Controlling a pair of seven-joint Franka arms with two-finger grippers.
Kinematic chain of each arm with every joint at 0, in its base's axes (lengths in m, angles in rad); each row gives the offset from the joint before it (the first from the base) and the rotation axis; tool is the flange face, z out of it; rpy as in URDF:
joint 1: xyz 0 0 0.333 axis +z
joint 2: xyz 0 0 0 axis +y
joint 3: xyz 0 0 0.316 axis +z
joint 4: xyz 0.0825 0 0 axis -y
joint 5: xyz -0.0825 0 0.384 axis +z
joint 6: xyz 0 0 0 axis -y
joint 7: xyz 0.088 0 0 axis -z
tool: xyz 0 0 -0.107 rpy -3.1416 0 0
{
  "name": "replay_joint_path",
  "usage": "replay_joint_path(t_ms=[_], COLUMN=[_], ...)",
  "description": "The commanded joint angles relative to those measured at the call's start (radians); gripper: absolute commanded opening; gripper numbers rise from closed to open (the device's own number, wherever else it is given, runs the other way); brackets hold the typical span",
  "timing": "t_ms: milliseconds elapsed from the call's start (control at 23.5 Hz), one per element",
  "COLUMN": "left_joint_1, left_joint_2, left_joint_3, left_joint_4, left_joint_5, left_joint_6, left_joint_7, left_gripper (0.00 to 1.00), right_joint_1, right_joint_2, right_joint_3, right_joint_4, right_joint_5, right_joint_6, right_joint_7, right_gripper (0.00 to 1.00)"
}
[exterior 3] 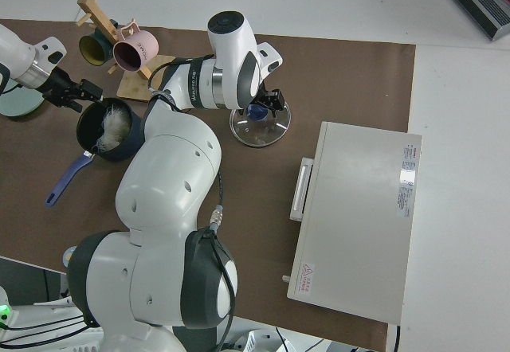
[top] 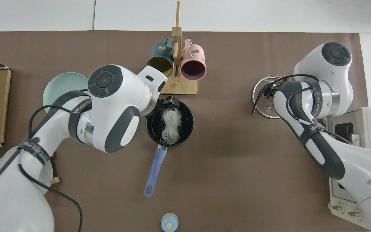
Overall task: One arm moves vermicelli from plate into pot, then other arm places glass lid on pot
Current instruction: 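Release the vermicelli into the pot and withdraw the left gripper, then grasp the glass lid by its blue knob and lift it with the right gripper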
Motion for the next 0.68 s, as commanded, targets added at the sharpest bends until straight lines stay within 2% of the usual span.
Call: replay_joint_path(t_ms=[0, 212, 382, 510, 595, 637], left_joint_1=[0.009, 0.033, 0.142, 0.176, 0.173, 0.173], left_joint_2=[-0.076, -0.179, -0.240, -0.280, -0.300, -0.305], left_joint_3=[0.065, 0.178, 0.191, 0.235, 0.293, 0.316], left_joint_4=[0.115, 0.140, 0.141, 0.141, 0.141, 0.141], left_joint_5=[0.014, 0.003, 0.003, 0.003, 0.003, 0.003], left_joint_6=[-0.225, -0.341, -0.434, -0.465, -0.489, -0.515], left_joint_7=[0.064, 0.208, 0.349, 0.430, 0.499, 0.533], left_gripper=[1.00, 1.00, 1.00, 1.00, 1.00, 1.00], right_joint_1=[-0.005, -0.005, -0.005, -0.005, -0.006, -0.006], right_joint_2=[-0.010, 0.004, 0.010, 0.014, 0.019, 0.019], right_joint_3=[0.007, 0.007, 0.006, 0.005, 0.005, 0.005], right_joint_4=[-0.013, -0.013, -0.013, -0.009, 0.003, 0.004], right_joint_5=[-0.025, -0.025, -0.025, -0.025, -0.025, -0.025], right_joint_6=[-0.003, -0.001, 0.007, 0.010, 0.002, 0.003], right_joint_7=[-0.026, -0.026, -0.025, -0.025, -0.025, -0.025], right_gripper=[1.00, 1.00, 1.00, 0.99, 0.95, 0.90])
